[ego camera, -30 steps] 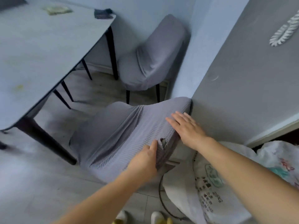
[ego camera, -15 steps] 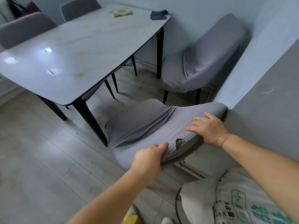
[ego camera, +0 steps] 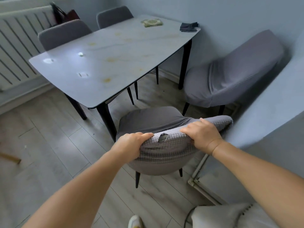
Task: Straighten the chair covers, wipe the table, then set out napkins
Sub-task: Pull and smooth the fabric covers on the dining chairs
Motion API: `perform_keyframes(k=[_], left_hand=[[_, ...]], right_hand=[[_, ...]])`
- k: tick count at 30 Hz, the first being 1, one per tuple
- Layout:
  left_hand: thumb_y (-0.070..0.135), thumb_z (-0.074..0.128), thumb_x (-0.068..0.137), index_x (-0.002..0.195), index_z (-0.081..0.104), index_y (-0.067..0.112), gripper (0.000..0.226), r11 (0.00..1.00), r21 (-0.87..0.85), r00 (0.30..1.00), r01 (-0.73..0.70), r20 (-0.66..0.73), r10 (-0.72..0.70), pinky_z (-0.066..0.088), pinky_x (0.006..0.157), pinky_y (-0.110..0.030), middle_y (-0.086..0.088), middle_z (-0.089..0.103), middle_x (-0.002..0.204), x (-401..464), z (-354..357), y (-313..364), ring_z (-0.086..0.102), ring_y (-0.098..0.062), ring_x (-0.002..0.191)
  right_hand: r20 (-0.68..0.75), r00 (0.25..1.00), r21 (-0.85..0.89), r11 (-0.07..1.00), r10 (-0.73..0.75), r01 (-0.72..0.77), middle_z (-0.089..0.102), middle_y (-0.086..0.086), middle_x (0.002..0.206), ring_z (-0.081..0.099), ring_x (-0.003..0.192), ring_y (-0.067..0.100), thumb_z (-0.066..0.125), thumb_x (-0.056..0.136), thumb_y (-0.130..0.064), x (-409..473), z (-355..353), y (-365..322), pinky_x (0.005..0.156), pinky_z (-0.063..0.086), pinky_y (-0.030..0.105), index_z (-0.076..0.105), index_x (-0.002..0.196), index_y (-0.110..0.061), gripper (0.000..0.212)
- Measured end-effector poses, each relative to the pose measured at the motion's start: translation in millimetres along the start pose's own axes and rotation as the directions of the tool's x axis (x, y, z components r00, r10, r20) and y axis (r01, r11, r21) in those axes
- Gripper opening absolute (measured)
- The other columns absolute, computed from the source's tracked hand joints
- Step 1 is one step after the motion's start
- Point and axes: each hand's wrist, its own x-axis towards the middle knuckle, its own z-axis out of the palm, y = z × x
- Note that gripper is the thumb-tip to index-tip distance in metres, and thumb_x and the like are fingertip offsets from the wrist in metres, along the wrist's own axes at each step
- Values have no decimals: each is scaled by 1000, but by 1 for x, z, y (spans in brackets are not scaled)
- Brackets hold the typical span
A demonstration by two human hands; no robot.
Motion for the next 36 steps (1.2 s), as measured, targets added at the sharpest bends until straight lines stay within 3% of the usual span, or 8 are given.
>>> perform_keyframes(k=[12, 16, 21, 24, 28, 36], left_hand=[[7, 46, 84, 141, 31, 37, 66, 1000, -21, 997, -7, -83, 6, 51, 80, -38, 4, 55, 129, 36, -4, -7, 59, -25, 106], [6, 46, 85, 143, 28, 37, 68, 999, 5, 995, 41, -93, -41, 51, 82, -39, 4, 53, 132, 42, -2, -8, 59, -27, 106], [4, 49, 83, 144, 24, 35, 73, 998, 9, 995, 61, -86, -60, 49, 81, -34, 6, 52, 132, 42, 26, 5, 59, -23, 104], [5, 51, 83, 145, 22, 36, 75, 997, -23, 988, 80, -128, -82, 44, 84, -28, 13, 48, 137, 47, 35, -1, 57, -18, 109], [4, 51, 84, 145, 23, 35, 74, 993, -30, 981, 116, -151, -119, 47, 87, -32, 11, 47, 139, 63, 30, 8, 56, -20, 111], [3, 49, 86, 145, 20, 33, 72, 979, -27, 959, 204, -194, -205, 49, 84, -35, 7, 50, 133, 104, 36, 46, 57, -22, 108]], right_hand=[[47, 998, -127, 991, 50, -44, 56, -4, 123, 47, 120, 21, 35, 97, -15, 39, -1, 22, 110, 21, 42, 44, 133, -29, 40], [-112, 994, -99, 995, 9, -20, 65, 0, 105, 59, 102, 23, 51, 91, -8, 49, 5, 22, 98, 36, 40, 59, 118, -24, 32], [162, 985, -125, 992, 55, -35, 58, 1, 114, 53, 108, 22, 34, 96, -12, 55, 21, 22, 100, 32, 38, 49, 123, -24, 33], [152, 986, -76, 996, 64, -53, 58, 3, 112, 52, 108, 25, 35, 95, -11, 62, 30, 23, 108, 25, 44, 51, 119, -21, 30], [142, 989, -116, 993, 37, -20, 60, 2, 111, 54, 106, 25, 40, 94, -8, 77, 32, 42, 106, 28, 48, 53, 118, -22, 31], [148, 989, -121, 993, 12, 6, 57, 1, 117, 50, 113, 24, 41, 96, -11, 99, 40, 94, 111, 15, 59, 49, 124, -29, 35]])
